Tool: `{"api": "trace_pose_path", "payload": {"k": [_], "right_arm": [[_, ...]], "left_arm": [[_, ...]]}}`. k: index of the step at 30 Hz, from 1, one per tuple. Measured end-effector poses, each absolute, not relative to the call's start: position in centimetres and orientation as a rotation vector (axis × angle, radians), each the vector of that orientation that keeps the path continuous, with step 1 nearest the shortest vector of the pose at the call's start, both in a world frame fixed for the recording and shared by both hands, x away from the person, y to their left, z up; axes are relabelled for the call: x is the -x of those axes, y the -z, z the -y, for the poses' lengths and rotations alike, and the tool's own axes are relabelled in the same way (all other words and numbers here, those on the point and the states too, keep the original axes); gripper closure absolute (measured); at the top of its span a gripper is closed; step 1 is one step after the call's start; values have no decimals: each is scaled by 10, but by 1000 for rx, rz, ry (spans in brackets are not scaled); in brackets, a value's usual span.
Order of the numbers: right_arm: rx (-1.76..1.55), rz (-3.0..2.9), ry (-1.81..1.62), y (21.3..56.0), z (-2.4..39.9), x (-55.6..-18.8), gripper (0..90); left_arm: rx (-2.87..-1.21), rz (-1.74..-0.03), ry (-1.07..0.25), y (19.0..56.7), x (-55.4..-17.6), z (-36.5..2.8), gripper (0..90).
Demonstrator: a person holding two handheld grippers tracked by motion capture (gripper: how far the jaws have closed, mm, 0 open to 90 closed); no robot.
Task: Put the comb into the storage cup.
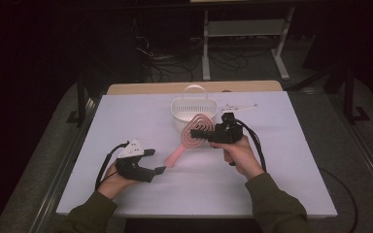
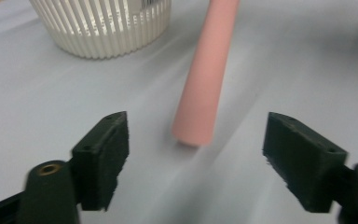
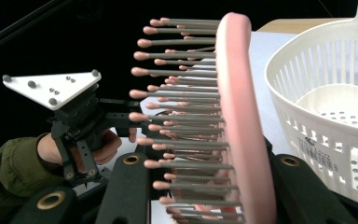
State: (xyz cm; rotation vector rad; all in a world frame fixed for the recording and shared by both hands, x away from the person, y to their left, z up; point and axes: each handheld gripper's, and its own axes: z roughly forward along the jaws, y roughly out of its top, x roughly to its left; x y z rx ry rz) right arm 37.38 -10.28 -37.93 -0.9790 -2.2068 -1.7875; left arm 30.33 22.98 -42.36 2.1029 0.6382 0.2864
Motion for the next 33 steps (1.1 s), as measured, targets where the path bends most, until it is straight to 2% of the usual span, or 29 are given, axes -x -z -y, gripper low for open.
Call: {"api": "trace_pose_path", "payload": {"k": [10,14,33], "right_arm": [[990,2202,1806,377,107,-374,629],[996,2195,1814,376,109,-374,629],[1006,2182,1853,367,117,-375,629]], "left_arm": [[-2104,-661,-312,433,-293,-252,65],[-2117,-680,-285,438,-291,-259,2],[-2167,-698,-273,444,-292,-261,0]]}}
